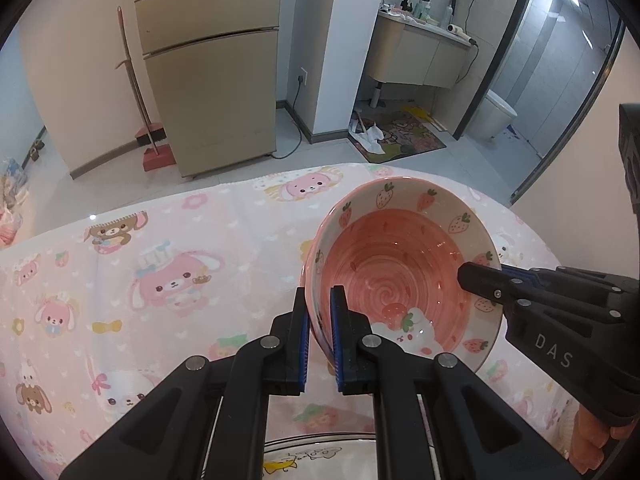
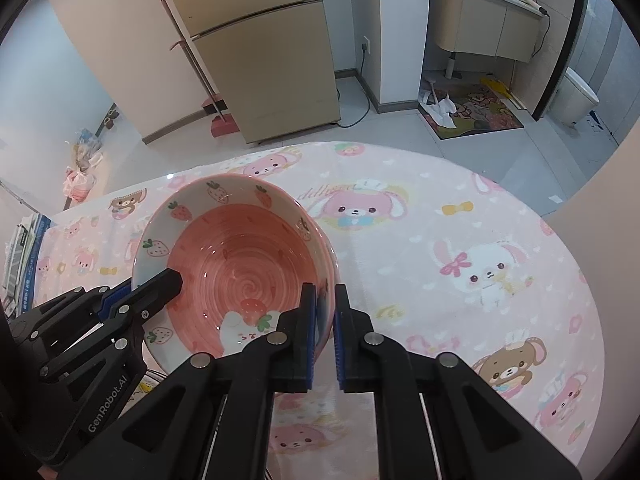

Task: Organize plates and bowls
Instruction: 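Open both tools off the nested pink bowl rim and lift away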

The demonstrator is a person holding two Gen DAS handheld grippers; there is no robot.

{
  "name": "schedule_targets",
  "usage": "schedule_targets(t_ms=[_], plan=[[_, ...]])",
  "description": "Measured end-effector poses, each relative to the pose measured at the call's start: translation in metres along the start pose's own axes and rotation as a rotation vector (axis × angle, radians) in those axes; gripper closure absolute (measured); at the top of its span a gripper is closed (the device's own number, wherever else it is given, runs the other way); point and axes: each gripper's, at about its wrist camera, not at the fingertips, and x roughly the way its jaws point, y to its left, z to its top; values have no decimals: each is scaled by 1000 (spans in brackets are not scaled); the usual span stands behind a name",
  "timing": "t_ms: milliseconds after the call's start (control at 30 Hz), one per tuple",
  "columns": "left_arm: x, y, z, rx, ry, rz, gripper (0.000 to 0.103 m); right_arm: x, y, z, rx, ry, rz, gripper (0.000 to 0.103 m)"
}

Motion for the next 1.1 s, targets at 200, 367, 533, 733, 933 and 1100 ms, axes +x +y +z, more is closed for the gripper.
schedule_targets(t_ms=[200,367,533,733,933,1100], plan=[[1,-1,-1,-3,4,3,93,0,3,1,-25,0,-27,94],[0,-1,0,-2,25,16,89,-2,0,0,-34,-15,-38,96],[-10,-2,-2,4,-4,30,89,-3,-1,-3,-37,-6,-35,96],[-41,-6,-2,10,-59,-12,89,-26,-2,-8,-32,-30,1,96],[-83,-22,-2,42,-133,-22,89,-65,2,-14,-53,-93,8,96],[-124,-35,-8,51,-211,-48,63,-100,-2,-25,-50,-144,22,96]])
